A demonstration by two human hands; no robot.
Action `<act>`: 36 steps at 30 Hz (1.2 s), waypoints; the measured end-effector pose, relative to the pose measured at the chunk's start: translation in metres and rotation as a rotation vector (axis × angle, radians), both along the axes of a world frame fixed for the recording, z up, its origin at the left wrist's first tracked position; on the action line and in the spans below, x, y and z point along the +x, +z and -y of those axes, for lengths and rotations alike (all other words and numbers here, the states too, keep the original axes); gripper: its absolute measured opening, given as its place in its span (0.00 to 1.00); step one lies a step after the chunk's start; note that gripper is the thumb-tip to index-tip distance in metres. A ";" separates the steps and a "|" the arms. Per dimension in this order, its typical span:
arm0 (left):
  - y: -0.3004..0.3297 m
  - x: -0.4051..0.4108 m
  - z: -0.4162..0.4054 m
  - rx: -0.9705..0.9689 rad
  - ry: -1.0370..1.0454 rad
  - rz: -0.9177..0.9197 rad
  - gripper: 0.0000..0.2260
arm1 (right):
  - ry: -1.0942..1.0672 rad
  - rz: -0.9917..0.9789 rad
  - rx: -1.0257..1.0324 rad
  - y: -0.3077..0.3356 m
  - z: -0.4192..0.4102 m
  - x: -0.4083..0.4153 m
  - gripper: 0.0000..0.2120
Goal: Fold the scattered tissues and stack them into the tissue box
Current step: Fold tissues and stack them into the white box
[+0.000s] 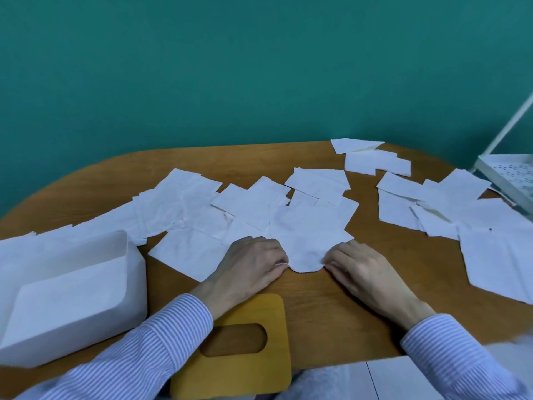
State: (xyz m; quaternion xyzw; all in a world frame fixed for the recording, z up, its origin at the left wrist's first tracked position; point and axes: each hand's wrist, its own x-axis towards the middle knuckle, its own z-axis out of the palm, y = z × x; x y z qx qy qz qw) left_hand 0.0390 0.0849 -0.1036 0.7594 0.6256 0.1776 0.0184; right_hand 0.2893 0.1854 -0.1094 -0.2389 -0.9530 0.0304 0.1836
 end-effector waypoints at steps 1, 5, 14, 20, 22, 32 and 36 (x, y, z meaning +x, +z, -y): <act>0.001 0.001 0.002 0.001 0.001 0.006 0.13 | -0.010 -0.015 -0.017 0.001 0.002 0.002 0.08; 0.008 0.002 0.010 0.010 -0.014 0.045 0.14 | -0.033 -0.063 -0.090 0.013 0.011 0.009 0.05; 0.040 -0.008 -0.007 0.164 0.071 0.099 0.10 | -0.053 -0.194 -0.244 0.045 -0.010 -0.003 0.06; 0.043 -0.012 -0.061 0.179 0.159 0.071 0.08 | -0.174 -0.172 -0.344 0.048 -0.059 -0.031 0.13; 0.039 -0.011 -0.069 0.180 0.195 0.067 0.08 | -0.203 -0.128 -0.406 0.043 -0.068 -0.038 0.14; -0.006 -0.011 -0.036 0.117 -0.079 0.053 0.09 | -0.031 0.087 -0.024 0.006 -0.040 -0.015 0.16; -0.012 -0.011 -0.034 0.125 -0.087 0.047 0.09 | -0.020 0.111 0.025 -0.004 -0.037 -0.012 0.13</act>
